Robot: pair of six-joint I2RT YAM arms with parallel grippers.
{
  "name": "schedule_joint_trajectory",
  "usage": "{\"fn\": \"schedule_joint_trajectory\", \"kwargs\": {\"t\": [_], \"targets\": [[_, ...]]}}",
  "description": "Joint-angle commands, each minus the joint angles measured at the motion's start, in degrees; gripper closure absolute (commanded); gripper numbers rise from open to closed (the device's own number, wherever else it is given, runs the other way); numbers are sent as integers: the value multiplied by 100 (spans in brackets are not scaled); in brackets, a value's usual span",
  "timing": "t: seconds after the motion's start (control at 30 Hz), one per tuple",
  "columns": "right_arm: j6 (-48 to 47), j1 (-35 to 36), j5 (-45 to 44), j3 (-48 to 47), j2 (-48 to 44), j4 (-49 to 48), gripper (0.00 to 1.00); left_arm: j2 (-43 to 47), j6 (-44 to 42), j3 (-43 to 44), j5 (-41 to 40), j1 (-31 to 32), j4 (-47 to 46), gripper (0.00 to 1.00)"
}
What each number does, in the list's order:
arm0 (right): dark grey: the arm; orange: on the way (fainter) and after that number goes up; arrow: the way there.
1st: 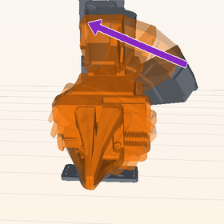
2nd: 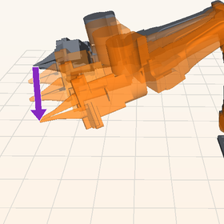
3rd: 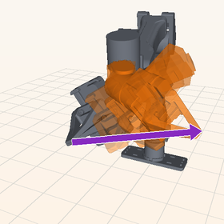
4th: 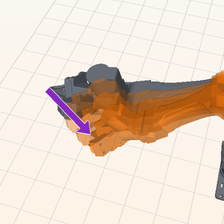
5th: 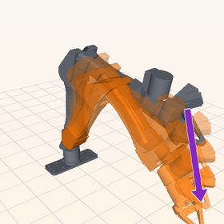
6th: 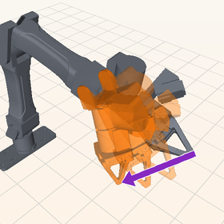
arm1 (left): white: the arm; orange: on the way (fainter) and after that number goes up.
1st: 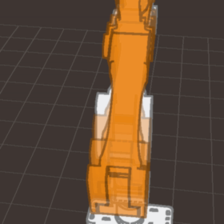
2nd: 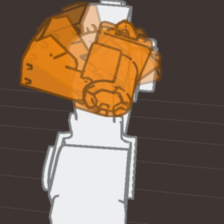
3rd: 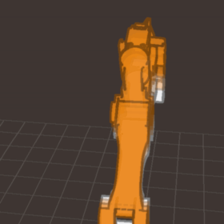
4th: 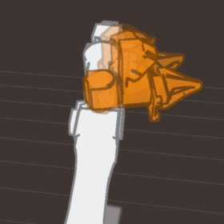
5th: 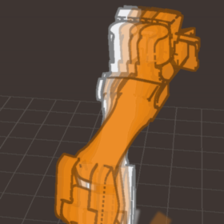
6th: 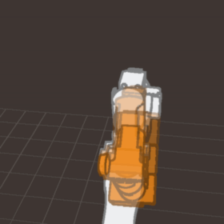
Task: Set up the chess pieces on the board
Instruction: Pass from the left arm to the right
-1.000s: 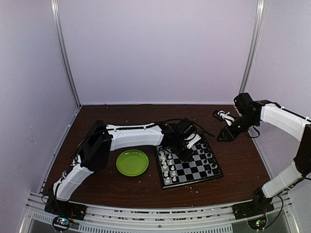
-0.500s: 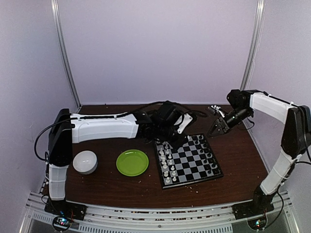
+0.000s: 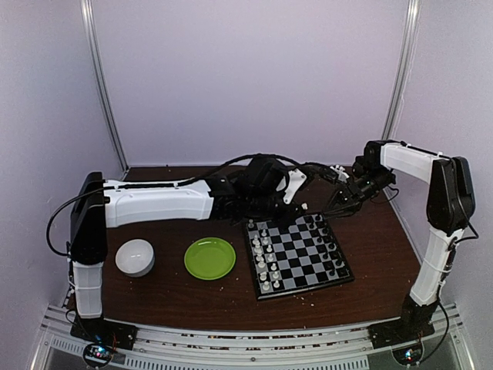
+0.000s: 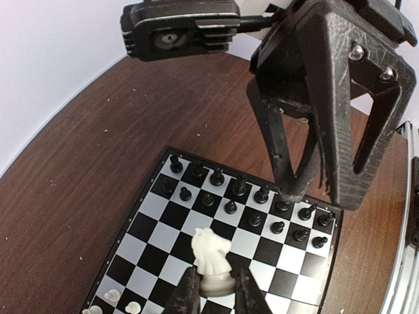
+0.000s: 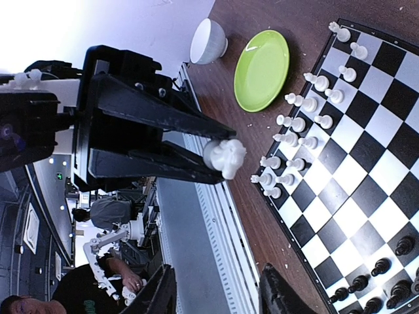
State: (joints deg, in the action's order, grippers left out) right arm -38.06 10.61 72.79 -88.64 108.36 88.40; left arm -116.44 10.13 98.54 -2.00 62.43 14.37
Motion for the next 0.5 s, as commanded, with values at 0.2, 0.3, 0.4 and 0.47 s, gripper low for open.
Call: {"fn": "schedule_joint_trajectory", "kwargs": {"t": [0.2, 0.3, 0.4, 0.47], "targets": [[-324, 59, 512, -380, 359, 450, 56, -31, -72, 241, 236, 107, -294, 86], [-305, 93, 549, -439, 417, 447, 56, -55, -70, 294, 306, 129, -302, 86], [-307, 139, 585, -454, 442, 450, 56, -97, -88, 335, 379, 137, -326, 86], [-319, 171, 603, -456, 455, 445, 57, -135, -90, 370, 442, 142, -312, 86]]}}
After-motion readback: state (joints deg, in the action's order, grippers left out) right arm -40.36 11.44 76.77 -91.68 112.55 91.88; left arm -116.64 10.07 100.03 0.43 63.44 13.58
